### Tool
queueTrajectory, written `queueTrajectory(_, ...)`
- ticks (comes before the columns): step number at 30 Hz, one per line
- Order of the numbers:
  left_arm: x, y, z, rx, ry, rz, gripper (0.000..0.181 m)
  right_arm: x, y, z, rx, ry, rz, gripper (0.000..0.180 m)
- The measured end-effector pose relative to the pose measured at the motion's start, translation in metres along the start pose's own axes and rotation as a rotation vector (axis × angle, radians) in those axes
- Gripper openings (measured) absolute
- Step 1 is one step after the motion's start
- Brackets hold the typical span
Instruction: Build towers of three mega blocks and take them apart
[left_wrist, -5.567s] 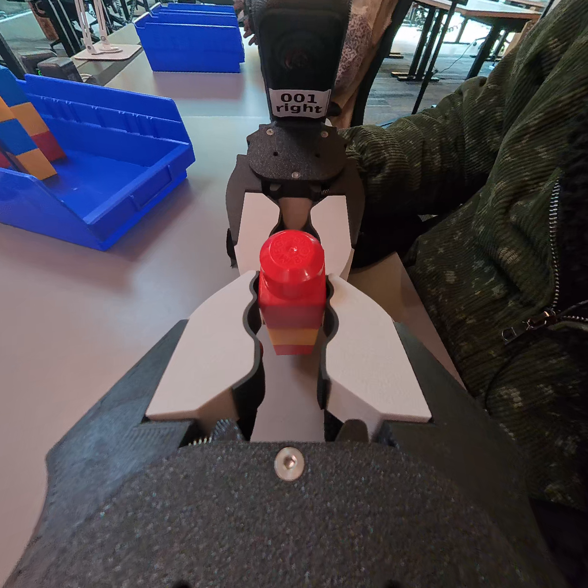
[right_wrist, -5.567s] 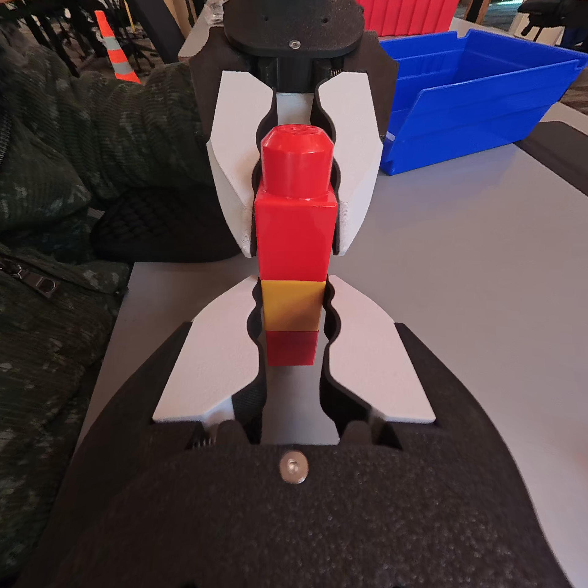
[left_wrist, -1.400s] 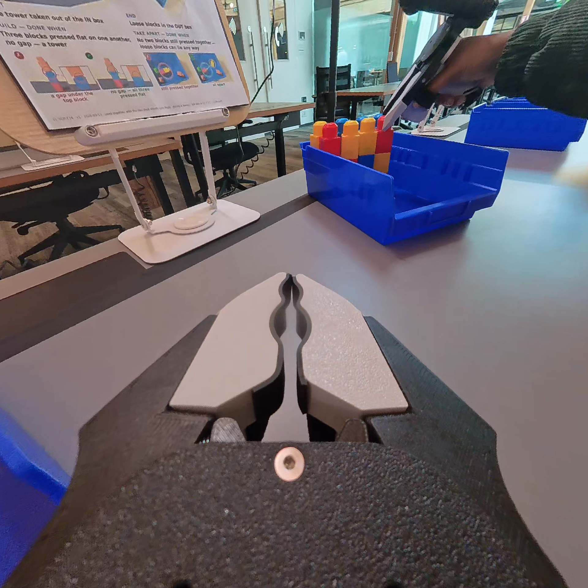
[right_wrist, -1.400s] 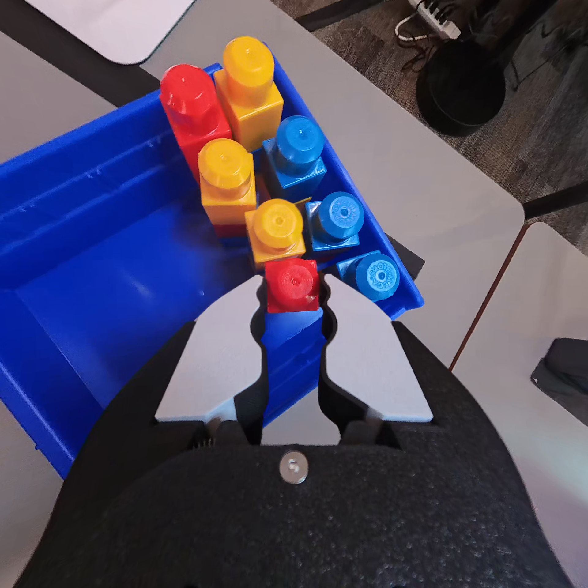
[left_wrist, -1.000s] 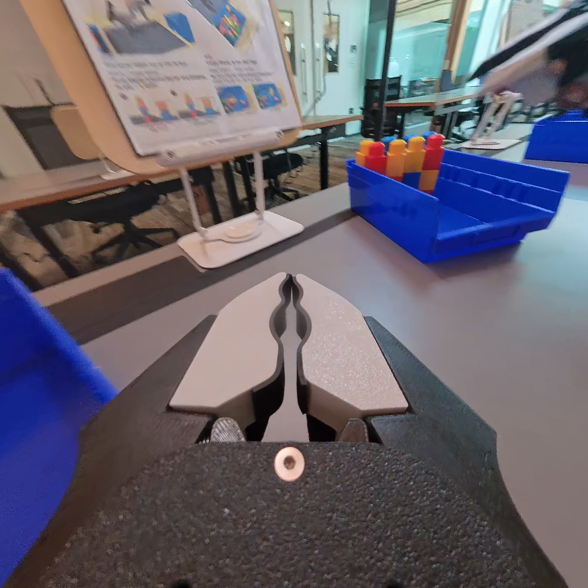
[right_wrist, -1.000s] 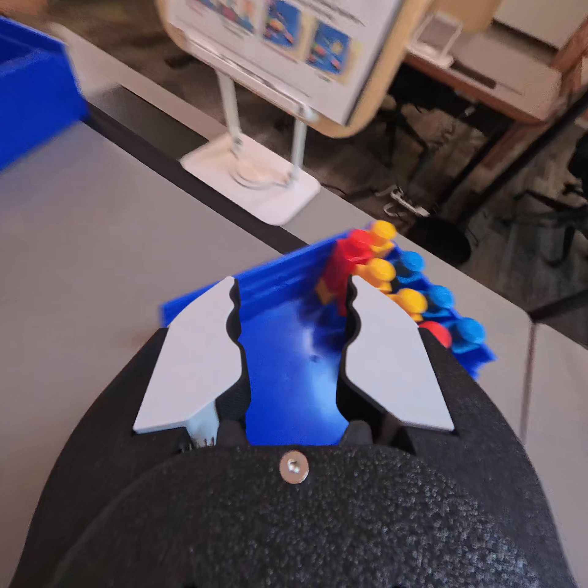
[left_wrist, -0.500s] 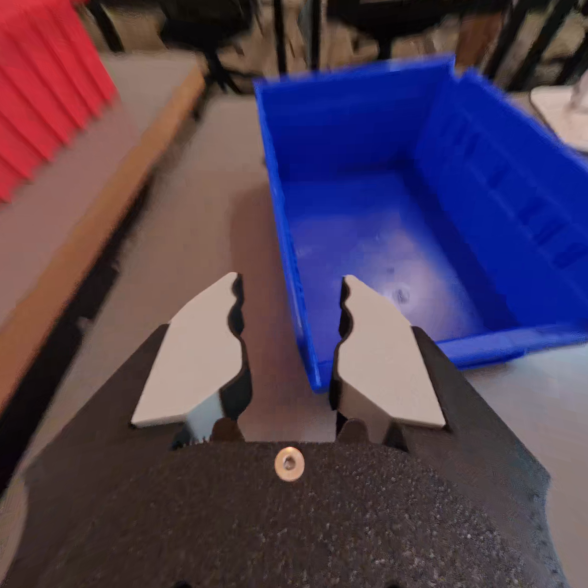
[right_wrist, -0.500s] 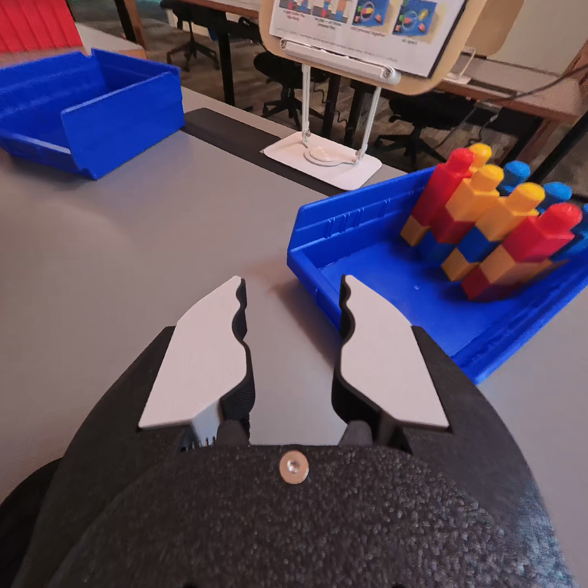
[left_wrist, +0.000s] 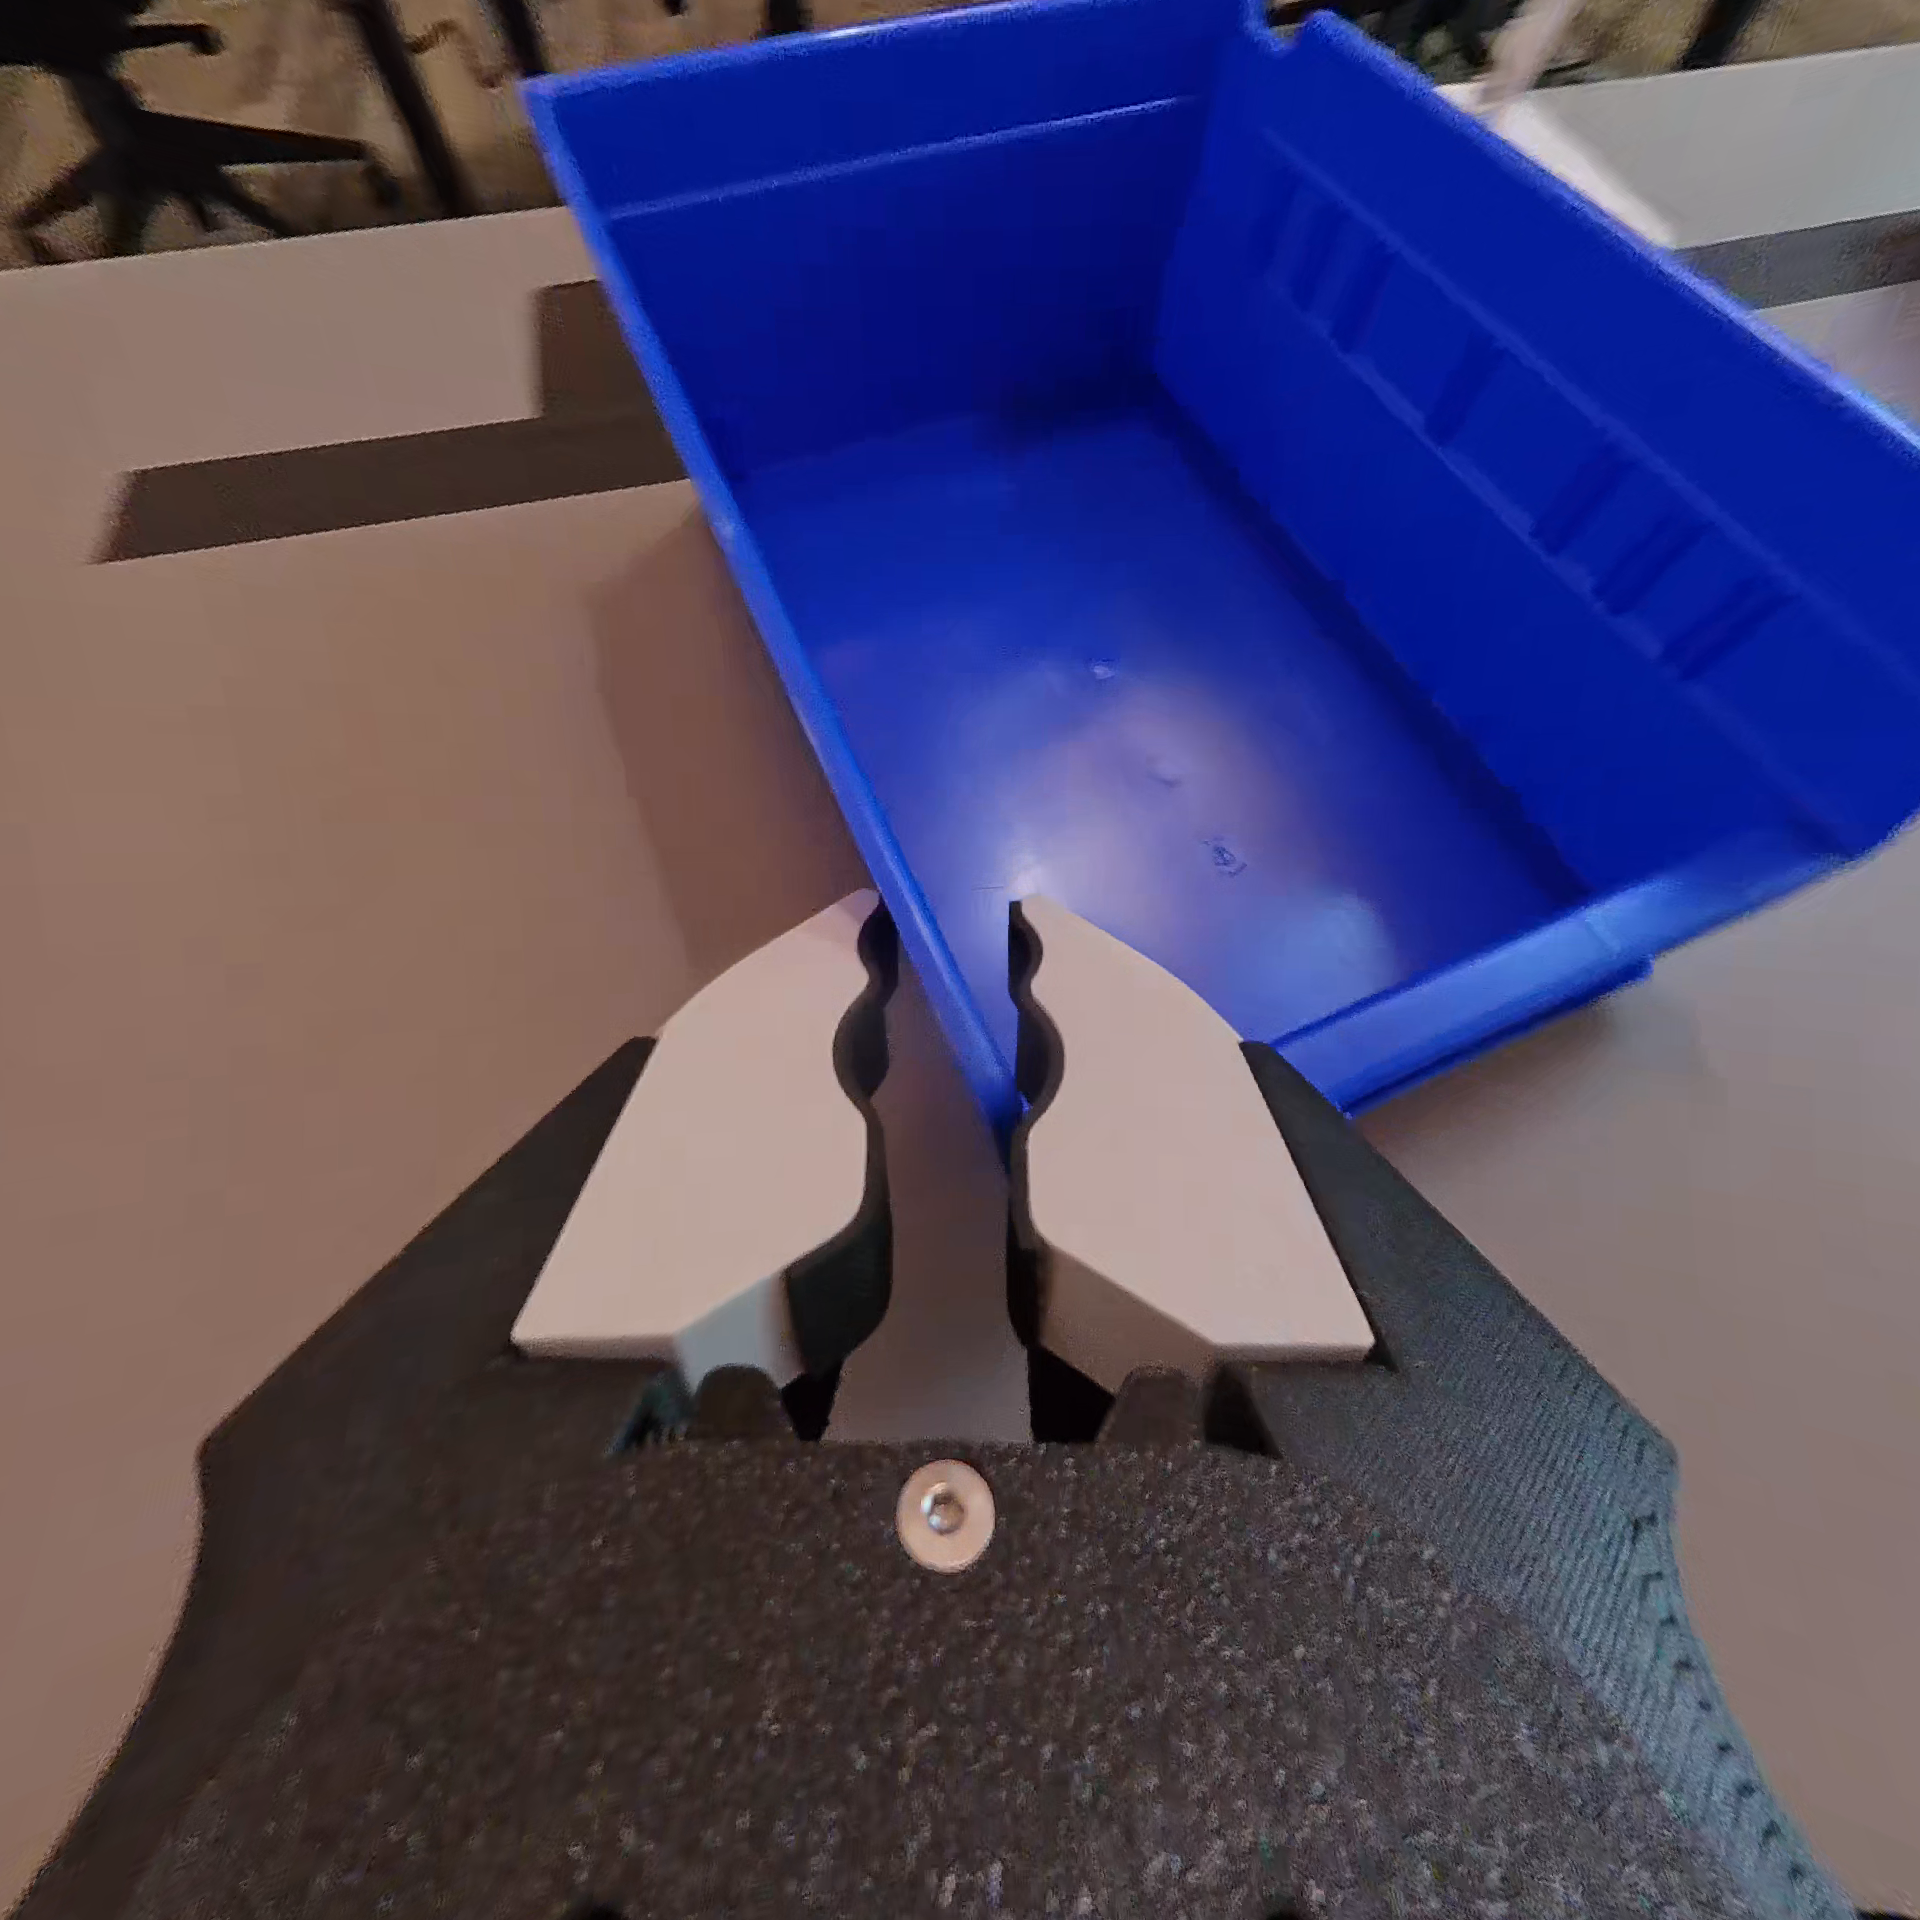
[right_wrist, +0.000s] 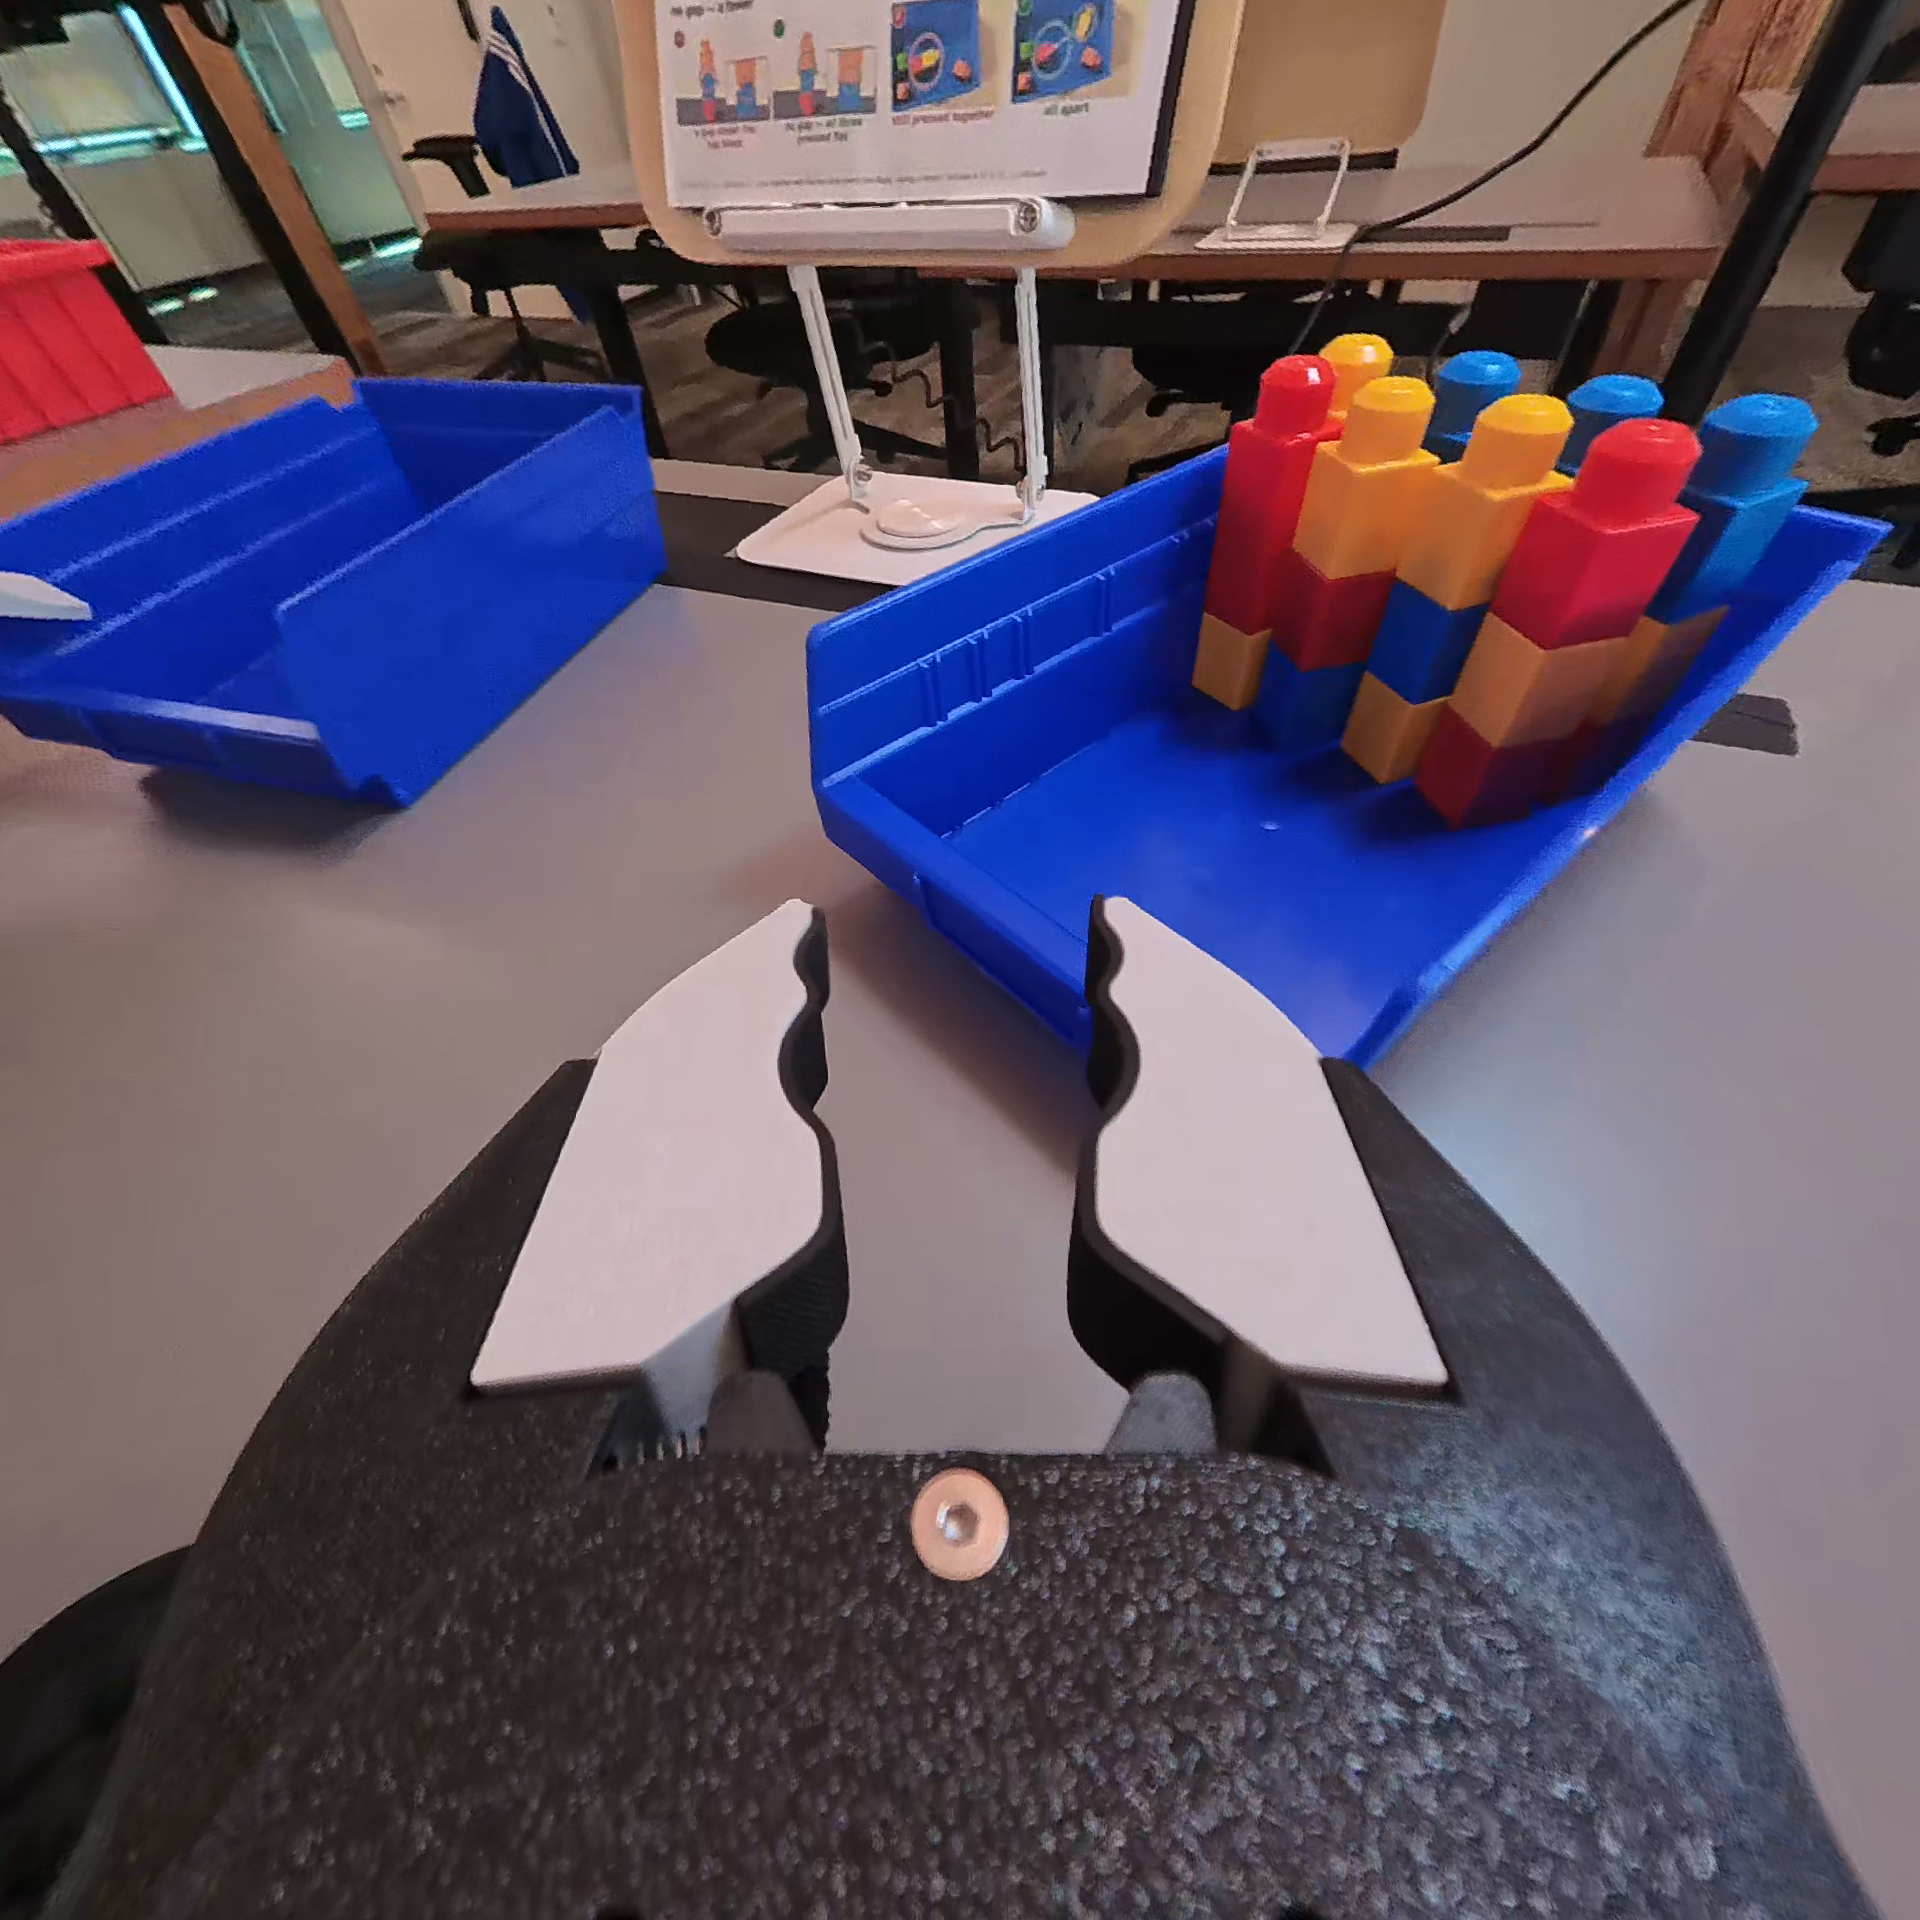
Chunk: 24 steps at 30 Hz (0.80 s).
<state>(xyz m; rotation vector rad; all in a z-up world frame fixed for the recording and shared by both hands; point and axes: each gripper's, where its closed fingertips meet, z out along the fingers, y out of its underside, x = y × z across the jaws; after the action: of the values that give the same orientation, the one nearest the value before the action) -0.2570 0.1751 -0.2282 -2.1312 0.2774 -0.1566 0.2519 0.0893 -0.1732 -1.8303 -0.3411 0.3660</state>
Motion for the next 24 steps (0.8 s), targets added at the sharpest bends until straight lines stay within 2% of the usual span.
queueTrajectory(4,0.058,-0.005,0.007,0.007,0.116,0.069,0.029,0.010,0.005,-0.009,0.013,0.035,0.013,0.047)
queueTrajectory(8,0.086,-0.008,0.013,0.014,0.138,0.139,0.032,0.030,0.009,-0.018,0.023,0.127,0.025,0.049)
queueTrajectory(11,0.103,-0.010,0.018,0.014,0.159,0.172,0.034,0.050,0.010,-0.022,0.028,0.234,0.044,0.057)
queueTrajectory(14,0.120,-0.013,0.024,0.018,0.184,0.213,0.036,0.062,0.012,-0.016,0.011,0.293,0.060,0.065)
queueTrajectory(19,0.143,-0.024,0.040,0.024,0.241,0.254,0.035,0.085,0.018,0.010,-0.054,0.375,0.083,0.069)
queueTrajectory(22,0.155,-0.031,0.051,0.037,0.284,0.259,0.035,0.100,0.026,0.027,-0.111,0.405,0.112,0.065)
queueTrajectory(24,0.158,-0.035,0.051,0.066,0.301,0.253,0.037,0.106,0.034,0.035,-0.150,0.415,0.114,0.050)
